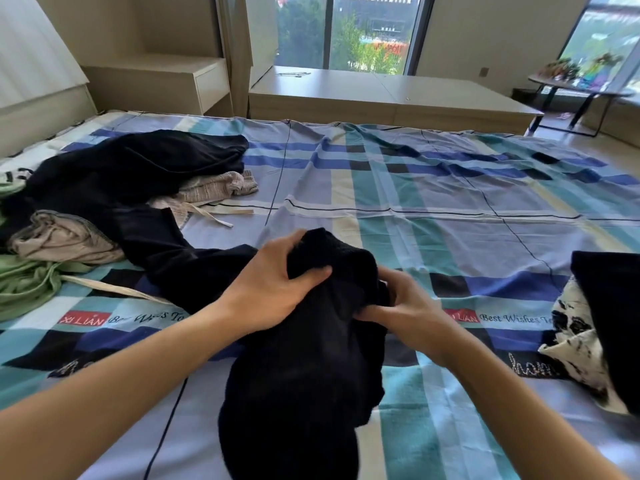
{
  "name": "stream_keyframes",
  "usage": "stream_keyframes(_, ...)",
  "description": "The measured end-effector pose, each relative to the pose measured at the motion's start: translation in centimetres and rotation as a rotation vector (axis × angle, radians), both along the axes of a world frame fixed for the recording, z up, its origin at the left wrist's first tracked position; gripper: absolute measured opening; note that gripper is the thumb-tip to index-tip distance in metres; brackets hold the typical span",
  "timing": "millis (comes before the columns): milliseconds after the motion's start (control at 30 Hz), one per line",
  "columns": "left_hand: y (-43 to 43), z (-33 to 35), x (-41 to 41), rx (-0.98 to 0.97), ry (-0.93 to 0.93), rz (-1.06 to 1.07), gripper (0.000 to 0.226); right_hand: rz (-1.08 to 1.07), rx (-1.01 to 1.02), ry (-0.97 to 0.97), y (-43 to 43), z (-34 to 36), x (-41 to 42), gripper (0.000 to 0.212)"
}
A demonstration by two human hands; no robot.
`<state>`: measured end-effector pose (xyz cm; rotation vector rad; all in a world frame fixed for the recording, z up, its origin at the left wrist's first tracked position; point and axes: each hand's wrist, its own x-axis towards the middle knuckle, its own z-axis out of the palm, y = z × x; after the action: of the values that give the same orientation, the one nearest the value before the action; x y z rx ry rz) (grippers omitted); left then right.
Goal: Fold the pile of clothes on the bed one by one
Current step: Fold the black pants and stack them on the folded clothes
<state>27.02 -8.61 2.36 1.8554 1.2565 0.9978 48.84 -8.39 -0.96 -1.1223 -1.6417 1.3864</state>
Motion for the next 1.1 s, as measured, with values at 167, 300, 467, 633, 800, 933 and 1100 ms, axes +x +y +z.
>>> stream_keyframes(167, 0.1, -0.4, -1.2, -0.156, 0.367, -0.013, 0.039, -0.46, -0.219, 0.209, 0.8, -1.4, -0.8, 0.02)
stream_keyframes(300, -0.5, -1.4, -2.2, -0.336, 0.626, -0.309, 0.103, -0.705, -0.369, 0.391, 1.3, -1.5, -0.3, 0.019)
stream_keyframes(467, -0.6, -5.0, -1.3, -0.183, 0.671, -0.252, 0.134, -0.66, -0.359, 0.288, 1.3, -1.9, -0.5, 0.015)
stream_keyframes(633, 0.2, -5.1, -0.2, -0.065, 0.289, 0.011, 0.016, -0.462, -0.3, 0.04, 0.7, -1.1, -0.4, 0.036)
stream_keyframes(800, 2.0, -2.7, -0.8, -0.087, -0.112, 0.415, 0.009, -0.155, -0.322, 0.148, -0.7, 1.1, -0.4, 0.048)
stream_keyframes(933, 2.5, -1.7, -1.5, -0.073, -0.111, 0.614, 0.014, 0.161, -0.302, 0.138, -2.1, 2.2, -1.5, 0.055)
stream_keyframes(1100, 2.1, -0.9, -0.7, -0.235, 0.043, 0.358, 0.034, -0.16, -0.151, 0.227, -1.3, 0.9, -1.8, 0.038)
